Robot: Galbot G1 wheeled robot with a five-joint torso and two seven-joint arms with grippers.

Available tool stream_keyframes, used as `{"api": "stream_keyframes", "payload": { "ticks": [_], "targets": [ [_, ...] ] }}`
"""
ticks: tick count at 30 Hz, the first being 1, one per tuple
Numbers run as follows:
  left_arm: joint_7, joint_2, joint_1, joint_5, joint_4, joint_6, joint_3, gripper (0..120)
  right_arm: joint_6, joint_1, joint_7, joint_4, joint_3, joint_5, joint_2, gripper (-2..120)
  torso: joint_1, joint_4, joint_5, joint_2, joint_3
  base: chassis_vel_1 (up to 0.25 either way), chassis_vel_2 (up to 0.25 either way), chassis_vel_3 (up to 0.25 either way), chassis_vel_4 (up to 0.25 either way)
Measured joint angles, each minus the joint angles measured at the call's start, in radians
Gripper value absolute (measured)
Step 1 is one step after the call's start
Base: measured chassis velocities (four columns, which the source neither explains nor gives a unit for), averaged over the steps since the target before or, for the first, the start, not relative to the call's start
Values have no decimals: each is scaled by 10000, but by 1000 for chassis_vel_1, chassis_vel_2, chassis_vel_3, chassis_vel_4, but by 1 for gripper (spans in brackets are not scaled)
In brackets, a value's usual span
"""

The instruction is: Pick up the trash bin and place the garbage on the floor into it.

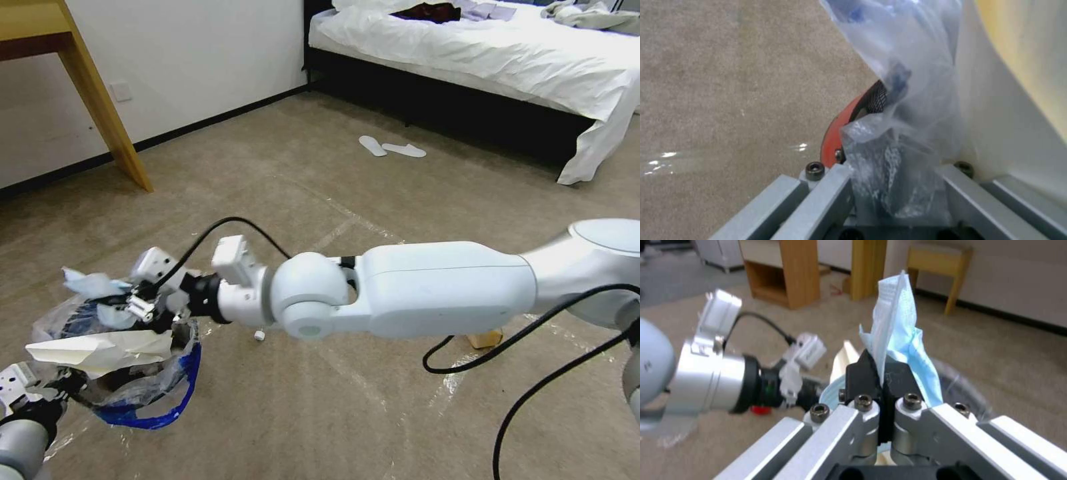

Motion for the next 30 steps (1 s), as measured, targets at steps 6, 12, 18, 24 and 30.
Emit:
{"api": "stream_keyframes", "payload": {
  "ticks": [6, 12, 18, 24, 30],
  "targets": [
    [2, 30, -25, -29, -12, 0, 4, 0, -204, 74, 265, -12, -341, 67, 129, 0, 0, -1, 0, 0, 0, 0, 0, 0, 0],
    [10, 96, -47, -58, -9, 0, 7, 0, -408, 79, 476, -418, -817, 113, 512, 0, 0, 0, 0, 0, 0, 0, 0, 0, 0],
    [15, 101, -86, -66, 18, 0, 37, 0, -571, 128, 576, -805, -1083, 142, 826, 0, 0, -1, 0, 0, 0, 0, 0, 0, 0],
    [29, 68, -137, -66, 23, -1, 56, 0, -667, 187, 693, -1344, -1283, 148, 1200, 0, 0, 0, 1, 0, 0, 0, 0, 0, 0],
    [52, 42, -136, -63, 31, -6, 55, 0, -751, 70, 785, -2020, -1412, 82, 1602, 0, 0, 0, 0, 0, 0, 0, 0, 0, 0]
  ]
}}
